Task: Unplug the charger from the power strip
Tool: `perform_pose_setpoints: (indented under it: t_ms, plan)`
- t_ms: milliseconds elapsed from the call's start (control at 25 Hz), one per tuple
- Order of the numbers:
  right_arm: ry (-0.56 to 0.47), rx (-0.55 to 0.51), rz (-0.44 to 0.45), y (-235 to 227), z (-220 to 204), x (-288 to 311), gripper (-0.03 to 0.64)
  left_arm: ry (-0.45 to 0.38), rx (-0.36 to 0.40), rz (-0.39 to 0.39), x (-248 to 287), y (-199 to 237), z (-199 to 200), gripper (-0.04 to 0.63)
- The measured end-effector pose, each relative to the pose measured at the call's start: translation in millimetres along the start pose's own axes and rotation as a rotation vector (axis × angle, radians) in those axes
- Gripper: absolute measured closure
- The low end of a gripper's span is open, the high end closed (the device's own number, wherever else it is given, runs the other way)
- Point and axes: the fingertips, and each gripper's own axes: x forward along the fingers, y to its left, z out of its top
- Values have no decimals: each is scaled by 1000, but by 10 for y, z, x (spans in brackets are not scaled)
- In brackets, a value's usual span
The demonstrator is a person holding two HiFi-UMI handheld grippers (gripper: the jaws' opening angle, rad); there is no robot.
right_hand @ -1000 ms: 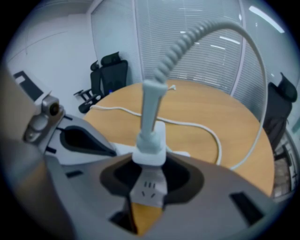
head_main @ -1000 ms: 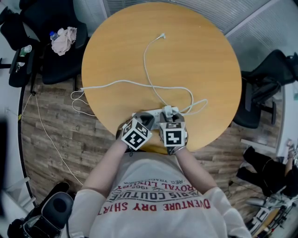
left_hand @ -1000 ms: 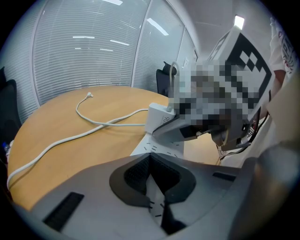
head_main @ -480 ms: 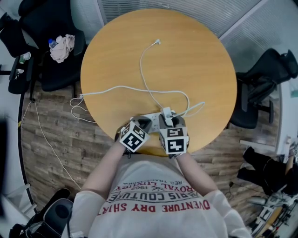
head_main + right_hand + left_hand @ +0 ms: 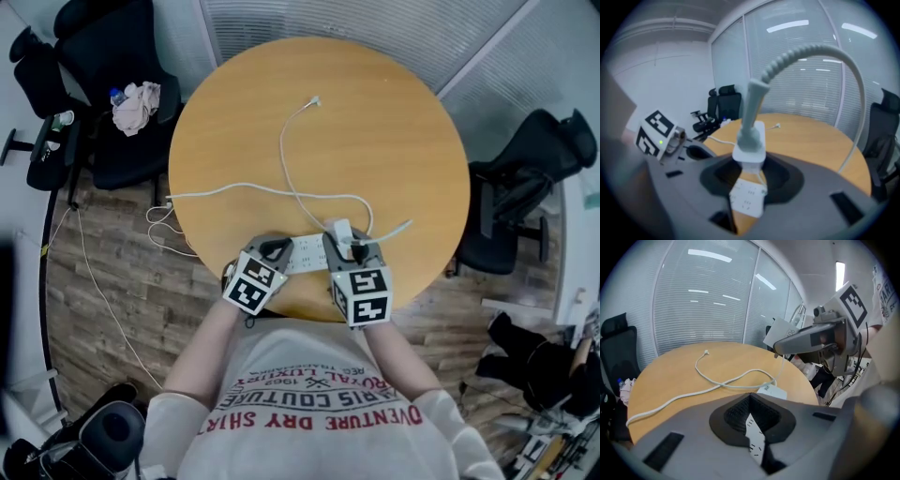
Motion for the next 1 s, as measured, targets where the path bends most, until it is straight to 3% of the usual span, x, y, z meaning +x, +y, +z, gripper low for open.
perform_pose_setpoints:
  t_ms: [320,560,760,1000]
  plan:
    - [-132,-21,62,-21,503,-290,462,-282,-20,143,-698,78,946,561]
    - [-222,-23,110,-33,837,-467,462,-448,-55,209,-1206,69,1484,561]
    - [-344,-13,140,-8,1056,-650,462,-574,-51,264,-1611,72,1732,561]
    - [-437,-24,180,24,1223,-814,463,-630,-66,289,-1817,80,1781,561]
